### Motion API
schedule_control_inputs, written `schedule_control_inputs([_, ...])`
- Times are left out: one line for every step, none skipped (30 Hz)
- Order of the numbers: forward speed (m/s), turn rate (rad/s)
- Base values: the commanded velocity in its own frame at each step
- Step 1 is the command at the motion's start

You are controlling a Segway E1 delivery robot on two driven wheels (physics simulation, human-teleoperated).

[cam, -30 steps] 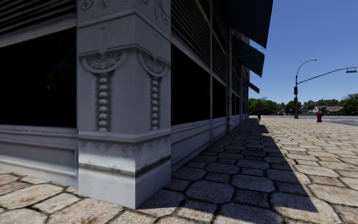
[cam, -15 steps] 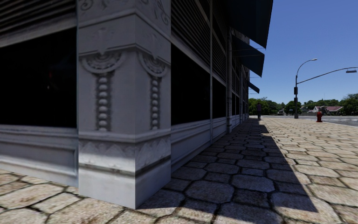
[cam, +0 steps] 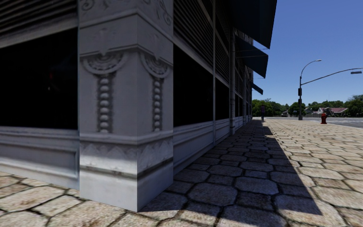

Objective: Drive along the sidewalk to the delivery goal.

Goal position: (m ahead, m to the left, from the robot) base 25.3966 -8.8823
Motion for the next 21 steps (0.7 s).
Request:
schedule_control_inputs([0.0,-0.06])
schedule_control_inputs([0.0,-0.09])
schedule_control_inputs([0.0,-0.15])
schedule_control_inputs([0.12,-0.22])
schedule_control_inputs([0.24,-0.27])
schedule_control_inputs([0.24,-0.27])
schedule_control_inputs([0.3,-0.29])
schedule_control_inputs([0.34,-0.3])
schedule_control_inputs([0.41,-0.3])
schedule_control_inputs([0.46,-0.3])
schedule_control_inputs([0.46,-0.3])
schedule_control_inputs([0.53,-0.3])
schedule_control_inputs([0.64,-0.31])
schedule_control_inputs([0.69,-0.31])
schedule_control_inputs([0.7,-0.31])
schedule_control_inputs([0.7,-0.31])
schedule_control_inputs([0.71,-0.31])
schedule_control_inputs([0.72,-0.31])
schedule_control_inputs([0.72,-0.31])
schedule_control_inputs([0.72,-0.31])
schedule_control_inputs([0.72,-0.31])
